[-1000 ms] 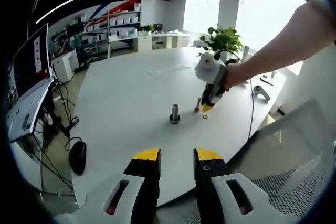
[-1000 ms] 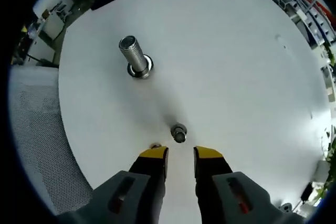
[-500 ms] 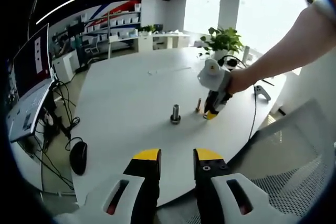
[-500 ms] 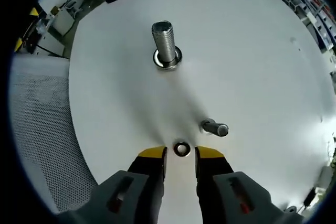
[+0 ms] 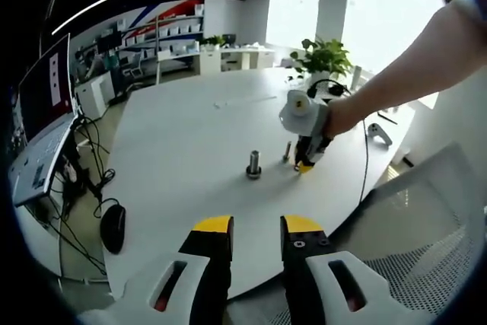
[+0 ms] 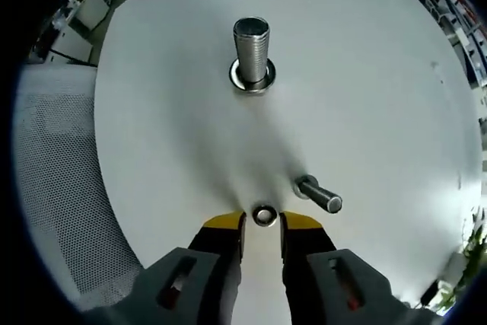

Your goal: Place the washer onto the threaded stud by aligning its center hole with the stud, sliding it down to the base, and recovering from edge contact or off-axis alignment until the washer reaches the visible bottom stop.

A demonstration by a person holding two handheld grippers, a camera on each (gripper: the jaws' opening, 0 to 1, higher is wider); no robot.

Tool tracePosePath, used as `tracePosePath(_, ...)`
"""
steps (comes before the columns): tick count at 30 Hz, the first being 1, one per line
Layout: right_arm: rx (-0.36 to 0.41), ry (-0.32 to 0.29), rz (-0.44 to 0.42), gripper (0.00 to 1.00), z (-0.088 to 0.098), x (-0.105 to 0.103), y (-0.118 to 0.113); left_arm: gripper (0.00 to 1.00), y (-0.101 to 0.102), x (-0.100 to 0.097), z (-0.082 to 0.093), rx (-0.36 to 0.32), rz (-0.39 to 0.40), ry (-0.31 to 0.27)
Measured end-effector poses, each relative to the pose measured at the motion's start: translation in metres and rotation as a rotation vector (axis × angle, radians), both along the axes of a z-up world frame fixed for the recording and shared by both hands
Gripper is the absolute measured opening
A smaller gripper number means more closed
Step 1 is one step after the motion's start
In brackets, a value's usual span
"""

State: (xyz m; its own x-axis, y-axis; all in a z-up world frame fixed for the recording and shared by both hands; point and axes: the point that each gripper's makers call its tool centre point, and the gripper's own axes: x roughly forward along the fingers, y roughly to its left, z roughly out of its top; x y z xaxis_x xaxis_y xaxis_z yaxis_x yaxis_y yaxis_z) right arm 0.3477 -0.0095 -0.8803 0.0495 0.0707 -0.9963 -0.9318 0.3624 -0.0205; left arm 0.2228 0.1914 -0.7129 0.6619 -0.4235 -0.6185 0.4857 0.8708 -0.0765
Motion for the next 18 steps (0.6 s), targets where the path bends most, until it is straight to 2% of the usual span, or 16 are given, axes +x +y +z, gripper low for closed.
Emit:
tracePosePath(3, -0.018, 0.006, 0.023, 0.2, -0.0006, 0.0004, -0.0008, 0.22, 0.0001, 0.0003, -0.0001, 0.0, 0.0, -0.001)
tracePosePath(5, -0.031, 0.004, -0.036, 0.17, 0.0001, 0.0007, -0.003, 0.22, 0.0003, 0.0, 0.0001, 0.001, 0.001, 0.0)
tracePosePath(8, -0.063, 0.0, 0.042, 0.15, -0.0013, 0.001, -0.0016, 0.22, 0.0004, 0.0001, 0.0004, 0.005, 0.0, -0.004)
tracePosePath(10, -0.087, 0.004, 0.059, 0.15, -0.0011, -0.0003, -0.0022, 0.22, 0.0001, 0.0003, 0.0001, 0.005, -0.002, -0.003)
tracePosePath(16, -0.13, 0.005, 0.039, 0.15, -0.0022, 0.0001, -0.0017, 0.22, -0.0004, -0.0001, 0.0006, 0.001, -0.005, -0.001)
tracePosePath(18, -0.135, -0.004, 0.006, 0.15, -0.0017, 0.0005, -0.0028, 0.22, -0.0002, 0.0001, 0.0001, 0.0, -0.004, 0.001)
